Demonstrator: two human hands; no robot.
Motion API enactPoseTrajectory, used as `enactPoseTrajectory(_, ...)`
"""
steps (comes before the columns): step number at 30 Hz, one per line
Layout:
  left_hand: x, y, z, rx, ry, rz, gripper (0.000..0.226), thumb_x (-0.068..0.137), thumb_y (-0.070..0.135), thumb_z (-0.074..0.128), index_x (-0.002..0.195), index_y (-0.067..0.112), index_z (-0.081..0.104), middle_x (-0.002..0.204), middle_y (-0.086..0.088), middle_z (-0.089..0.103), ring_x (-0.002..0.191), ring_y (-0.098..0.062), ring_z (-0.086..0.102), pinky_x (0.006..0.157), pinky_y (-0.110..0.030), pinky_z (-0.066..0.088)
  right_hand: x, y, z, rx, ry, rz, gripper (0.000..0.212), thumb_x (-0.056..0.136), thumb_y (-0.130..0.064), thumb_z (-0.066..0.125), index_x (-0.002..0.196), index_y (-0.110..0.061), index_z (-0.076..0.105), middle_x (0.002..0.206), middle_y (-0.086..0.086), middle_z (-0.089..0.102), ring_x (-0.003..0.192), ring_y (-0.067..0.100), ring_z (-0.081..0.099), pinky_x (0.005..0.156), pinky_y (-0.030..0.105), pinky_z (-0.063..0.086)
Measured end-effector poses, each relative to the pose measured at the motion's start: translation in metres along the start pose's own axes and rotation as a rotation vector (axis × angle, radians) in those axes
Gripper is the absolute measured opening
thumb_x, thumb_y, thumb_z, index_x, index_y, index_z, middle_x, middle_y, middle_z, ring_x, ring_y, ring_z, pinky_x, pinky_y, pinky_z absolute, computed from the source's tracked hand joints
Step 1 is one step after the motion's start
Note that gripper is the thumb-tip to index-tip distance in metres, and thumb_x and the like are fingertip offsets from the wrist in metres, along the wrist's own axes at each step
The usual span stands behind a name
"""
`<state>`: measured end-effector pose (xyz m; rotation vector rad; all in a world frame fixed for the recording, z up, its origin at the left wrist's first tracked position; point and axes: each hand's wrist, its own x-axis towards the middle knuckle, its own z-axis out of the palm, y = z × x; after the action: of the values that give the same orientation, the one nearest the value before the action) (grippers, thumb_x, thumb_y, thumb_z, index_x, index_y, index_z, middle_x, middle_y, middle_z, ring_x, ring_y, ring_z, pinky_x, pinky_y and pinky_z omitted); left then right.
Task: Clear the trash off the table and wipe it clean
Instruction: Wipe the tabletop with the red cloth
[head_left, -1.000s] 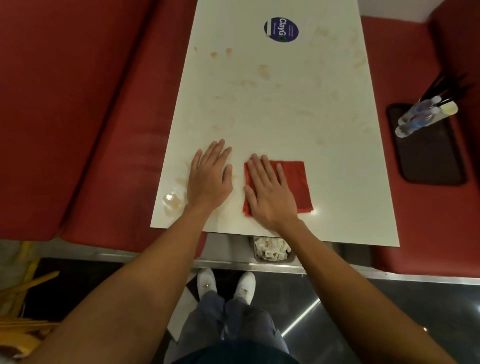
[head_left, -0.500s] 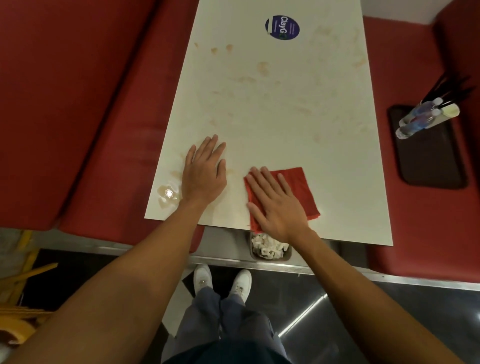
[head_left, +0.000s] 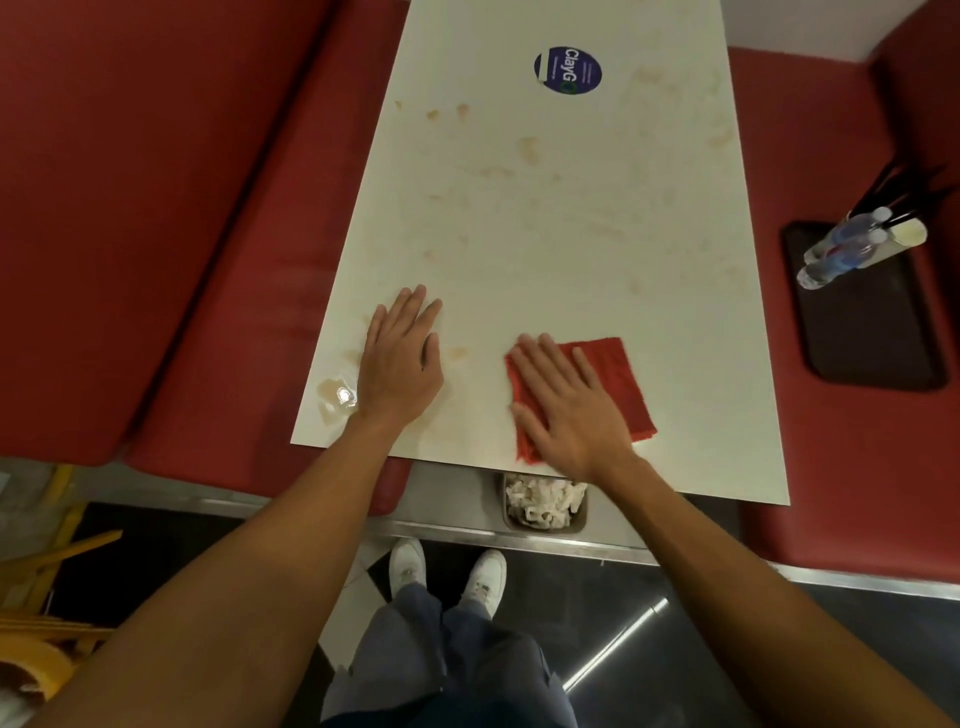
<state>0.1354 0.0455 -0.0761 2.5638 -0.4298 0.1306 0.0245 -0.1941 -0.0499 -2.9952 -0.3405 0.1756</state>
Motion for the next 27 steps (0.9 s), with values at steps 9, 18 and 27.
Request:
enactPoseTrajectory(9, 0.006, -0.012, -0.008, -0.029, -0.02, -0.033, 0.051, 0.106, 0.016, 0.043, 0.157, 0.016, 0.046, 0.17, -0.001, 0.03, 0.16, -0.015, 0.017, 0.131, -0.044, 0.009, 0.044, -0.059, 0.007, 0.037, 0.029, 0.11, 0.067, 0.111, -0.053, 0.017, 0.168, -0.019, 0.004, 0.175, 0.0, -0.006, 0.161, 0.019, -0.013, 0.13, 0.052, 0.005)
enactPoseTrajectory(18, 0.02, -0.041, -0.019, 0.057, -0.056, 0.072, 0.053, 0.108, 0.025, 0.038, 0.161, 0.014, 0.038, 0.172, -0.001, 0.026, 0.16, -0.014, 0.014, 0.131, -0.042, 0.012, 0.092, -0.044, 0.002, 0.09, 0.103, 0.488, 0.068, 0.109, -0.051, 0.011, 0.168, -0.018, 0.002, 0.175, 0.001, -0.006, 0.161, 0.02, -0.013, 0.13, 0.051, 0.001)
enactPoseTrajectory(27, 0.019, -0.044, -0.015, 0.058, 0.017, 0.079, 0.051, 0.106, 0.024, 0.043, 0.156, 0.013, 0.045, 0.169, -0.002, 0.033, 0.159, -0.015, 0.021, 0.13, -0.045, 0.017, 0.063, -0.023, -0.003, 0.078, 0.044, 0.305, 0.065, 0.111, -0.055, 0.016, 0.168, -0.026, 0.0, 0.175, -0.009, -0.008, 0.16, 0.011, -0.015, 0.131, 0.049, 0.003)
